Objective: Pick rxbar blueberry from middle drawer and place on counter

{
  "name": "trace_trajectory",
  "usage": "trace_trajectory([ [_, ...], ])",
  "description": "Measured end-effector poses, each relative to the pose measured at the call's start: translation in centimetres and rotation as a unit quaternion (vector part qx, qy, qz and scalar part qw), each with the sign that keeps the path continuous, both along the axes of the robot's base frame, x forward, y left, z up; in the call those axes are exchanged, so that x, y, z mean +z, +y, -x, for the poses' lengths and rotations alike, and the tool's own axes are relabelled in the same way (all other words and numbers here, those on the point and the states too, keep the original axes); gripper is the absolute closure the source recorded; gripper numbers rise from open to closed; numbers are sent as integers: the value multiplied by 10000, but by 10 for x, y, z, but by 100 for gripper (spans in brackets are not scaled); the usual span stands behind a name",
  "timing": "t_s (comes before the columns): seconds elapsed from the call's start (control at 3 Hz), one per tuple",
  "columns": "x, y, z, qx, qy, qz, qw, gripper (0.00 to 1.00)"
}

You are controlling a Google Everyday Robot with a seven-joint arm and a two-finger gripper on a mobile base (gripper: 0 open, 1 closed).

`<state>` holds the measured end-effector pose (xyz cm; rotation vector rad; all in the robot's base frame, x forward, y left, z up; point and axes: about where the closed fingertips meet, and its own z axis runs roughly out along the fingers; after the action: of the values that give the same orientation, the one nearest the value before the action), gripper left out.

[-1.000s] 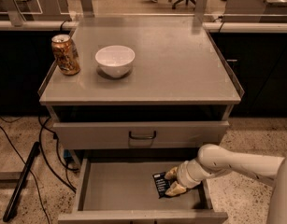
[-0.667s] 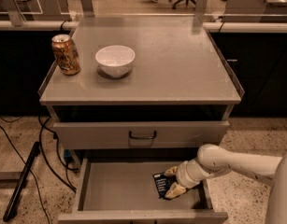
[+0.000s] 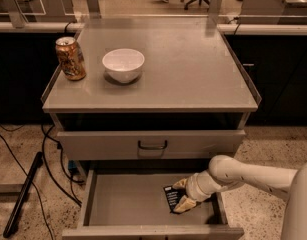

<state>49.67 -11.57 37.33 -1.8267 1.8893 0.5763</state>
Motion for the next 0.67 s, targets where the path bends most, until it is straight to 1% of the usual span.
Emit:
trace_trajectory([
  [0.33,-3,7,-2,91,-39,-136,9999,41],
  [0.67,-7,16,-2,243,-51,-261,9994,30],
])
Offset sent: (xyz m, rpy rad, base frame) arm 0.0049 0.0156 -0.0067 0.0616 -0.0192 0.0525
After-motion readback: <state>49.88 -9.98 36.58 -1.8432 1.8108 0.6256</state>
